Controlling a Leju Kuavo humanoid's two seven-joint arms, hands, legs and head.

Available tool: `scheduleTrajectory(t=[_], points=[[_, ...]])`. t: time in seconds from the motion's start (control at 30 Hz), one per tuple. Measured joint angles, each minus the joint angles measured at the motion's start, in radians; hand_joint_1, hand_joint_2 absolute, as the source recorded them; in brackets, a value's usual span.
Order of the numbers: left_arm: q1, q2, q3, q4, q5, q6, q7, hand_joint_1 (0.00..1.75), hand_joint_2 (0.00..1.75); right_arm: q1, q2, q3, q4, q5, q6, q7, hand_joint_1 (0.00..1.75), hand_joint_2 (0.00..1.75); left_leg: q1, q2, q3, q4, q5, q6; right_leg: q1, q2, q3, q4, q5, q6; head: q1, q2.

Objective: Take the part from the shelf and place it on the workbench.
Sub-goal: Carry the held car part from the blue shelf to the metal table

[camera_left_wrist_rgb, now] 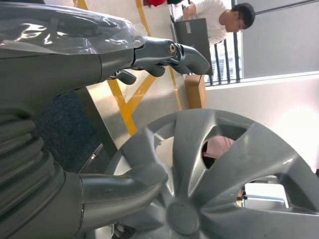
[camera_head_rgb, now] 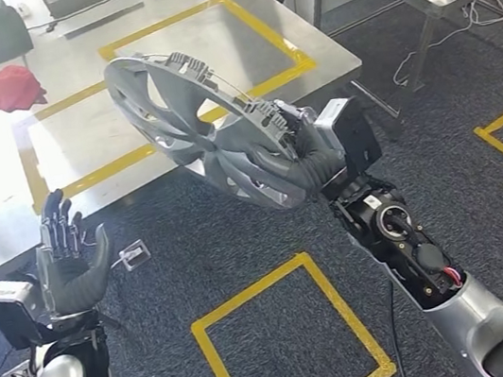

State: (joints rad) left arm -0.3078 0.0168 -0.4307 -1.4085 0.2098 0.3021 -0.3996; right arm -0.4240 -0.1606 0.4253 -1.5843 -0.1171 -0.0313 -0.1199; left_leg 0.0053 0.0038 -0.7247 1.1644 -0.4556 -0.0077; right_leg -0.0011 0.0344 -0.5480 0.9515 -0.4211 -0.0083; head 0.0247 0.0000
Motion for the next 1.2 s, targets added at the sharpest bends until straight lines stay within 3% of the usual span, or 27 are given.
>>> scheduleTrajectory(t=[0.03,0.1,0.2,0.27,0.3,0.4,0.43,0.47,0.5,0.57,0.63,0.7,0.77,0.83,0.9,0.93,0.97,1.0,1.07,1.1,1.13,1.2], points=[[0.0,0.0,0.0,0.0,0.0,0.0,-0.001,0.0,1.75,0.0,0.0,0.0,0.0,0.0,-0.001,0.0,1.75,1.75,-0.005,-0.006,0.027,-0.079,0.049,0.013,0.002,0.005,0.008,-0.001,-0.006,0.0,-0.001,0.0],[-0.002,0.0,0.0,0.0,0.0,-0.003,-0.003,0.0,1.75,-0.001,0.0,0.0,0.0,0.001,-0.002,0.0,1.75,1.75,-0.015,-0.018,0.071,-0.193,0.094,0.034,0.002,0.015,0.018,-0.004,-0.016,0.003,0.0,0.0],[-0.006,-0.001,0.0,0.001,0.0,-0.009,-0.006,0.0,1.75,0.001,0.0,0.001,0.0,0.007,-0.004,0.001,1.75,1.75,-0.02,-0.018,0.099,-0.23,0.092,0.043,0.0,0.021,0.027,-0.003,-0.021,0.02,-0.002,0.0],[-0.008,-0.002,0.0,0.001,-0.001,-0.009,-0.007,0.0,1.75,0.003,0.0,0.0,-0.001,0.012,-0.005,0.001,1.75,1.75,-0.012,-0.012,0.123,-0.242,0.09,0.048,0.002,0.007,0.02,0.028,-0.036,0.032,0.001,0.0],[-0.009,-0.003,0.0,0.001,-0.001,-0.009,-0.007,0.0,1.75,0.003,0.0,-0.001,-0.001,0.012,-0.005,0.001,1.75,1.75,-0.009,-0.01,0.134,-0.246,0.087,0.049,0.001,-0.002,-0.004,0.073,-0.055,0.038,0.006,0.0],[-0.008,-0.003,0.0,0.003,-0.002,-0.01,-0.007,0.0,1.75,0.003,0.0,-0.001,0.0,0.01,-0.005,0.001,1.75,1.75,-0.006,-0.001,0.152,-0.247,0.07,0.05,-0.011,-0.021,-0.122,0.272,-0.12,0.056,0.022,0.0],[-0.007,-0.004,0.0,0.004,-0.002,-0.01,-0.007,0.0,1.75,0.004,0.0,-0.001,0.0,0.01,-0.005,0.001,1.75,1.75,-0.004,0.001,0.159,-0.247,0.063,0.048,-0.016,-0.024,-0.147,0.299,-0.12,0.062,0.024,0.0],[-0.007,-0.004,0.0,0.005,-0.002,-0.01,-0.007,0.0,1.75,0.005,0.0,0.0,0.0,0.01,-0.005,0.002,1.75,1.75,-0.002,0.002,0.168,-0.245,0.055,0.044,-0.02,-0.027,-0.151,0.284,-0.097,0.068,0.025,0.0],[-0.006,-0.004,0.0,0.006,-0.001,-0.01,-0.007,0.0,1.75,0.005,0.0,0.0,0.0,0.01,-0.005,0.003,1.75,1.75,0.001,0.003,0.178,-0.243,0.047,0.04,-0.024,-0.03,-0.137,0.232,-0.054,0.072,0.027,0.0],[-0.007,-0.005,0.0,0.007,0.0,-0.012,-0.009,0.0,1.75,0.005,0.0,-0.001,0.0,0.01,-0.007,0.005,1.75,1.75,0.006,0.005,0.195,-0.237,0.028,0.028,-0.027,-0.042,-0.091,0.089,0.032,0.075,0.034,0.0],[-0.008,-0.006,0.0,0.007,0.0,-0.015,-0.011,0.0,1.75,0.004,0.0,-0.001,-0.002,0.01,-0.012,0.006,1.75,1.75,0.005,0.008,0.197,-0.229,0.016,0.015,-0.022,-0.052,-0.061,0.006,0.05,0.062,0.043,0.0],[-0.008,-0.006,0.0,0.007,0.0,-0.016,-0.013,0.0,1.75,0.004,0.0,-0.001,-0.005,0.01,-0.015,0.007,1.75,1.75,0.001,0.012,0.195,-0.223,0.007,0.002,-0.019,-0.048,-0.052,-0.006,0.038,0.038,0.04,0.0],[-0.01,-0.006,0.0,0.007,0.0,-0.017,-0.015,0.0,1.75,0.006,-0.001,-0.002,-0.008,0.01,-0.016,0.008,1.75,1.75,0.002,0.012,0.19,-0.196,-0.009,-0.008,-0.022,-0.039,-0.044,-0.003,0.035,0.023,0.029,0.0],[-0.012,-0.006,0.001,0.007,0.0,-0.017,-0.016,0.0,1.75,0.005,-0.001,-0.002,-0.009,0.01,-0.016,0.008,1.75,1.75,0.005,0.008,0.133,-0.091,-0.048,-0.014,-0.023,-0.031,-0.035,-0.004,0.029,0.015,0.02,0.0],[-0.009,-0.006,0.001,0.007,0.0,-0.017,-0.017,0.0,1.75,0.005,-0.001,-0.002,-0.01,0.01,-0.016,0.007,1.75,1.75,0.005,0.006,0.038,0.049,-0.095,-0.017,-0.019,-0.022,-0.029,-0.004,0.021,0.009,0.009,0.0],[-0.008,-0.006,0.001,0.008,0.0,-0.017,-0.017,0.0,1.75,0.007,-0.001,-0.002,-0.01,0.01,-0.016,0.007,1.75,1.75,0.004,0.005,0.003,0.087,-0.099,-0.016,-0.017,-0.017,-0.025,-0.004,0.016,0.007,0.005,0.0],[-0.006,-0.006,0.001,0.008,0.0,-0.017,-0.017,0.0,1.75,0.008,-0.001,-0.002,-0.01,0.01,-0.016,0.008,1.75,1.75,0.003,0.004,-0.012,0.085,-0.081,-0.011,-0.014,-0.012,-0.018,-0.004,0.01,0.006,0.002,0.0],[-0.006,-0.006,0.001,0.008,0.0,-0.017,-0.017,0.0,1.75,0.009,-0.001,-0.002,-0.01,0.01,-0.016,0.008,1.75,1.75,0.002,0.003,-0.004,0.039,-0.04,-0.004,-0.011,-0.007,-0.01,-0.004,0.004,0.006,0.0,0.0],[-0.007,-0.005,0.001,0.008,0.0,-0.017,-0.017,0.0,1.75,0.01,-0.001,-0.002,-0.01,0.01,-0.016,0.009,1.75,1.75,-0.005,-0.003,0.044,-0.112,0.058,0.017,-0.007,-0.001,0.007,-0.006,-0.009,0.008,-0.002,0.0],[-0.008,-0.005,0.001,0.007,0.0,-0.017,-0.017,0.0,1.75,0.009,-0.001,-0.002,-0.01,0.01,-0.016,0.009,1.75,1.75,-0.01,-0.006,0.066,-0.174,0.083,0.024,-0.007,0.003,0.011,-0.007,-0.014,0.01,-0.002,0.0],[-0.009,-0.005,0.001,0.007,0.0,-0.017,-0.017,0.0,1.75,0.009,-0.001,-0.001,-0.012,0.01,-0.017,0.009,1.75,1.75,-0.015,-0.008,0.079,-0.209,0.093,0.03,-0.009,0.005,0.012,-0.01,-0.018,0.015,-0.003,0.0],[-0.01,-0.005,0.002,0.007,0.0,-0.017,-0.017,0.0,1.75,0.009,-0.001,-0.001,-0.015,0.011,-0.022,0.012,1.75,1.75,-0.018,-0.009,0.091,-0.227,0.084,0.036,-0.01,0.008,0.017,-0.01,-0.021,0.027,-0.004,0.0]])
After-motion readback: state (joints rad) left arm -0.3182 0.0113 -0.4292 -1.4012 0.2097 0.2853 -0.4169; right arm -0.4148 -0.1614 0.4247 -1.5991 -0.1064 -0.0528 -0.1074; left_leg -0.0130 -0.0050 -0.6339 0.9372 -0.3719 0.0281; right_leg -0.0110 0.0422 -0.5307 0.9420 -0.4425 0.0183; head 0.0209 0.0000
